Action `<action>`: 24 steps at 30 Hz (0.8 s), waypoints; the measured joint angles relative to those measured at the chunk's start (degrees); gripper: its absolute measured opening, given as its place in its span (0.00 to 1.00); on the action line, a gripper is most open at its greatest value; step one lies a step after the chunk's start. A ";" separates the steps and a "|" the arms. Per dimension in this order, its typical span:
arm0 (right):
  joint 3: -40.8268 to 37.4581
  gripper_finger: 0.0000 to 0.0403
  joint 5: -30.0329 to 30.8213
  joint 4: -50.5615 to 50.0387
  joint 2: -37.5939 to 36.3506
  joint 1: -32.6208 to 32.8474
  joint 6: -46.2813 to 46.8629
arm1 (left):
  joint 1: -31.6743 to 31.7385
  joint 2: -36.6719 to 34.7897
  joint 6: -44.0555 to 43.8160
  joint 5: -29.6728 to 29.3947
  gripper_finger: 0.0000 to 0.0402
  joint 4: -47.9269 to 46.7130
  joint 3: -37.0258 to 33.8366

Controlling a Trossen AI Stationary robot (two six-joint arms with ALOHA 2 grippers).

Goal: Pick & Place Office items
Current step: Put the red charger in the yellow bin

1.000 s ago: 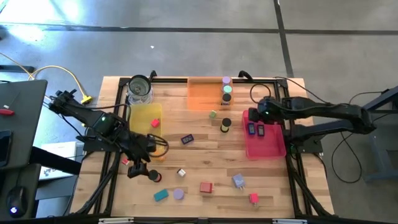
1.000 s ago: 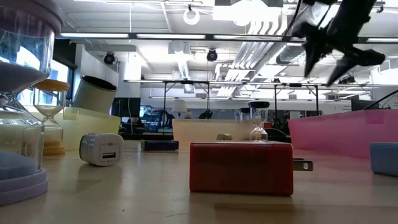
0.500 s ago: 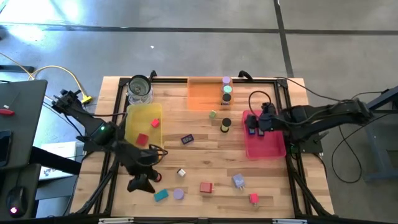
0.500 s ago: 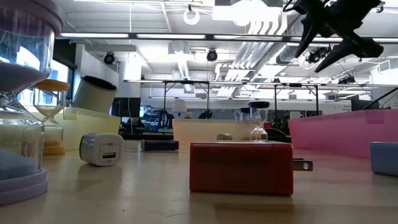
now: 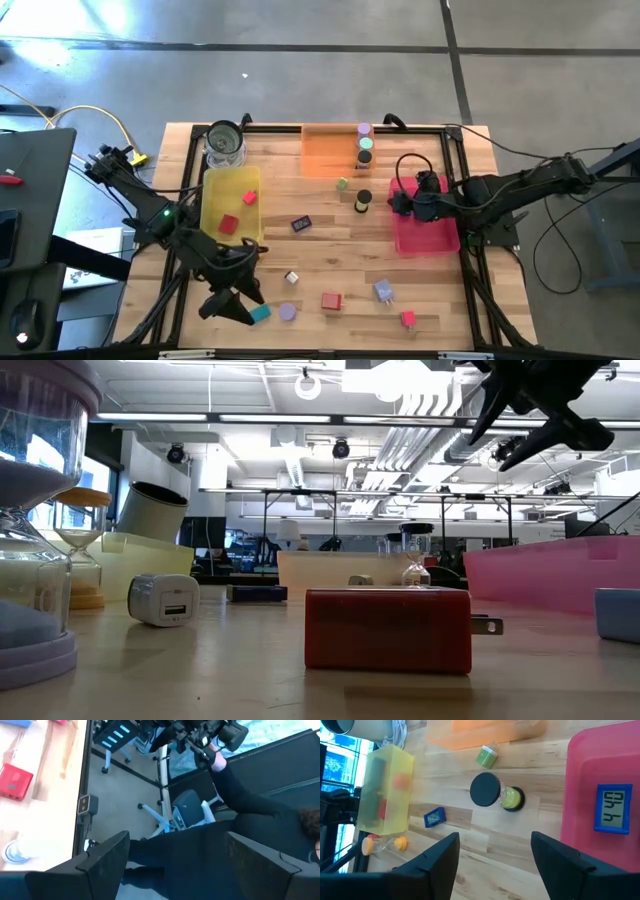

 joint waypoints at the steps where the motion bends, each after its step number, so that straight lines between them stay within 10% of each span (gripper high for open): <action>1: 0.00 0.58 -0.01 0.02 0.02 0.00 -0.01 | -0.02 0.11 -0.05 0.25 0.79 0.04 0.00; 24: -0.02 0.58 -0.03 -0.20 0.02 0.00 -1.25 | -0.20 2.31 -2.96 -0.90 0.79 -6.03 -0.02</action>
